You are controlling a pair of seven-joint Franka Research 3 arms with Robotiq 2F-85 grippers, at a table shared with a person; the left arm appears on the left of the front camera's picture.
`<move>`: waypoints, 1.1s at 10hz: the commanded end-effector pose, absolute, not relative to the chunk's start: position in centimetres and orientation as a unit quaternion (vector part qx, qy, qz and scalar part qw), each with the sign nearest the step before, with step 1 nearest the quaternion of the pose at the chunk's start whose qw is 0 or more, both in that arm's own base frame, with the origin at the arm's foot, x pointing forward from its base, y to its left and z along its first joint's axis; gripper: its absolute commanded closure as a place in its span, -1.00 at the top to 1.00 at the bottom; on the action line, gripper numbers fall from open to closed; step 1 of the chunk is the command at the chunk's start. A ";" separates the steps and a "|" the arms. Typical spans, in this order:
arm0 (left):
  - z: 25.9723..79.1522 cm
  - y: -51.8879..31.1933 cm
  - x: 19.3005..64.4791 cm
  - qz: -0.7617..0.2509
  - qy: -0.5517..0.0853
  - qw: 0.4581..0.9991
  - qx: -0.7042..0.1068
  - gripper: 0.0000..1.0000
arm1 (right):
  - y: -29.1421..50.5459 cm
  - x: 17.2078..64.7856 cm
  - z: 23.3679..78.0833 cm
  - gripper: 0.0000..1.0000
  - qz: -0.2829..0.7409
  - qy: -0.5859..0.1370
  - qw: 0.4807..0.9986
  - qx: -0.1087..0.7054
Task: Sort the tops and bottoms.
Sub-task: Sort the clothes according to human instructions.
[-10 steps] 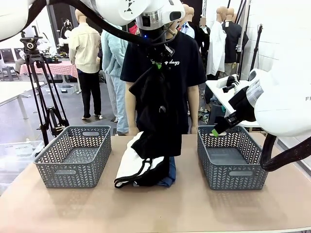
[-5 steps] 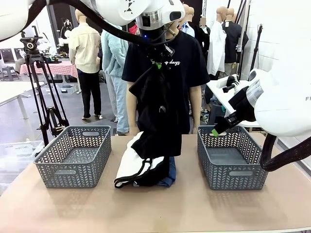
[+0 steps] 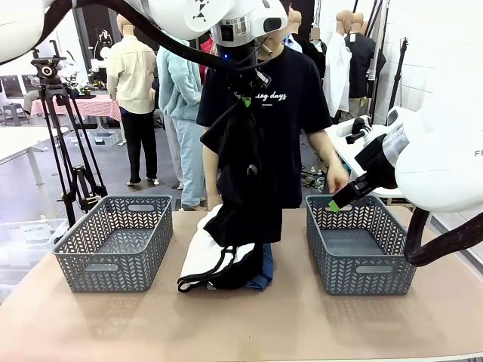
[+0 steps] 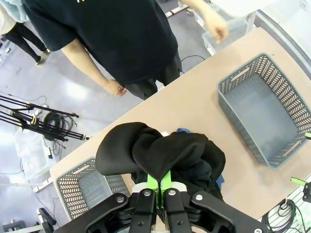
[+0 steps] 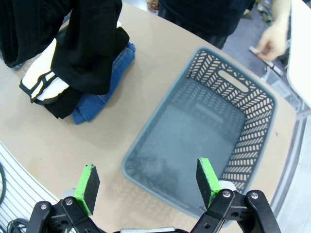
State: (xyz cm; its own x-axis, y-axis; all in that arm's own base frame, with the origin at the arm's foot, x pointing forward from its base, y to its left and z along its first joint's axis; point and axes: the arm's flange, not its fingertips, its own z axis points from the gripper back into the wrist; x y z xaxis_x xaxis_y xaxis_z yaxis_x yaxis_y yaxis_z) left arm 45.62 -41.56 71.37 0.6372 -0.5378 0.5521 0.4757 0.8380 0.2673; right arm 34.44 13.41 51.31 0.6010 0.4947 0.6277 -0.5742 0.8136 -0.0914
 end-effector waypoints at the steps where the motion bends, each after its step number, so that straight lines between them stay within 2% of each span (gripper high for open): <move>1: 72.0 -41.3 45.6 -0.278 -0.327 0.902 0.041 -1.00 | 13.5 34.5 51.3 1.00 0.295 -0.334 0.893 0.064; 11: 72.0 -41.3 45.6 -0.278 -0.327 0.902 0.041 -1.00 | 13.5 34.5 51.3 1.00 0.295 -0.334 0.893 0.064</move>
